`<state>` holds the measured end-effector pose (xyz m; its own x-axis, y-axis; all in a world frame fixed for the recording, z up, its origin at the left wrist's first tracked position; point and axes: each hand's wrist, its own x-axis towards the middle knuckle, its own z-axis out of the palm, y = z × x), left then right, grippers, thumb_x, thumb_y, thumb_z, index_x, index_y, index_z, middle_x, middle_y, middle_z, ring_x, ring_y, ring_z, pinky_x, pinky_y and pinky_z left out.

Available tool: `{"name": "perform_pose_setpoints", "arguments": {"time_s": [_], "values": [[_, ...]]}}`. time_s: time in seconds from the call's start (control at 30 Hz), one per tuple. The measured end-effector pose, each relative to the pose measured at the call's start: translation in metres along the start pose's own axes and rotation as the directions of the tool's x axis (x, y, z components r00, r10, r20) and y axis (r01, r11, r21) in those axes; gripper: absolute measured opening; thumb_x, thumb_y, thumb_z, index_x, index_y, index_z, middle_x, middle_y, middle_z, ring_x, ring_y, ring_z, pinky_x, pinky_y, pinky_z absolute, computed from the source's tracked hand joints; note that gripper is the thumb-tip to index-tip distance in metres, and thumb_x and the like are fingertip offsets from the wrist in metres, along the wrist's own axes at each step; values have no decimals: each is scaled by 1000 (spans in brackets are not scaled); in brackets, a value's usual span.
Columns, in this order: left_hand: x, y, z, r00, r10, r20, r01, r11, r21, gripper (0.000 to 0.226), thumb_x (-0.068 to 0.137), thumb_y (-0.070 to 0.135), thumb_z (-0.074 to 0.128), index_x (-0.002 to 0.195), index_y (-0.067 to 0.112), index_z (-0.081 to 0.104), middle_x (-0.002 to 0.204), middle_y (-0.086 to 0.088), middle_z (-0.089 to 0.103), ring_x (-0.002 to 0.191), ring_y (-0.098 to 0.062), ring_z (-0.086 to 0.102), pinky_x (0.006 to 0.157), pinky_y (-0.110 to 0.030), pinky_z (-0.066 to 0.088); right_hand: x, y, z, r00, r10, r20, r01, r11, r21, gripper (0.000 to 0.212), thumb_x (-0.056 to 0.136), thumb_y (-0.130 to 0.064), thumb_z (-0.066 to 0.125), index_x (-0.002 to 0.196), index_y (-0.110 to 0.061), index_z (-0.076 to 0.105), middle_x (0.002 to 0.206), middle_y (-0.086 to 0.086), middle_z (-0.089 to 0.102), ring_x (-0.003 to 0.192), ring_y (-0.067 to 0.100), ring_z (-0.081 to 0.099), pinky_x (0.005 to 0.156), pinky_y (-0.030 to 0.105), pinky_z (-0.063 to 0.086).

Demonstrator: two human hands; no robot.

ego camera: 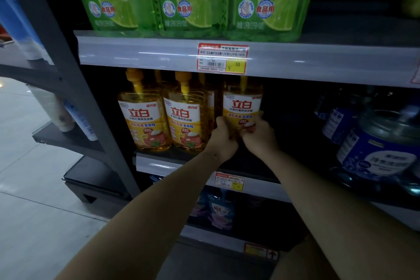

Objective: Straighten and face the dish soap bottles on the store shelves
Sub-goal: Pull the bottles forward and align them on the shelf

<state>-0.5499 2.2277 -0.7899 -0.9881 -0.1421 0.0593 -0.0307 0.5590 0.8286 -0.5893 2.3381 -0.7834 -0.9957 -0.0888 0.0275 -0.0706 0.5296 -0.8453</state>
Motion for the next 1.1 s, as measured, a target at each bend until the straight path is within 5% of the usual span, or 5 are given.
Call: {"name": "perform_pose_setpoints", "arguments": {"time_s": [0.23,0.47,0.63,0.83,1.1], "values": [[-22,1,-20,982,136,131,-166,952,258,52,87,-2,57,136,8,40,124,-13,60,116,-26,56,91,-23,42,-42,-32,-6,967,-238,90,254,868,-427,18,91,-19,54,107,-14,59,102,8,63,94,28,62,76,36,54],[-73,-48,-92,983,185,-3,-140,756,639,31,88,17,58,118,11,56,106,-13,68,96,-34,65,71,-31,48,-82,-74,27,685,-533,496,728,518,-449,29,91,-16,48,120,-11,49,124,8,52,115,26,47,83,34,44],[-91,-60,-130,902,-136,-410,212,966,145,42,92,17,59,120,8,30,111,-18,60,101,-40,62,67,-34,43,-92,-93,68,586,-566,580,810,424,-405,62,90,-10,53,146,-14,28,153,4,22,140,23,19,113,40,26],[-65,-69,-147,893,-258,-368,326,936,135,89,96,22,54,152,13,-15,130,-26,55,110,-39,59,78,-37,43,-92,-103,105,562,-557,611,823,307,-477,76,92,-13,49,153,-18,3,161,-3,-8,147,16,-12,120,42,1],[-53,-66,-145,884,-251,-394,291,956,43,68,95,29,56,143,10,13,125,-19,57,100,-29,59,74,-34,43,-74,-83,102,650,-461,604,760,401,-512,82,91,-11,52,152,-19,-2,159,-5,-15,146,13,-13,113,31,-10]]}}
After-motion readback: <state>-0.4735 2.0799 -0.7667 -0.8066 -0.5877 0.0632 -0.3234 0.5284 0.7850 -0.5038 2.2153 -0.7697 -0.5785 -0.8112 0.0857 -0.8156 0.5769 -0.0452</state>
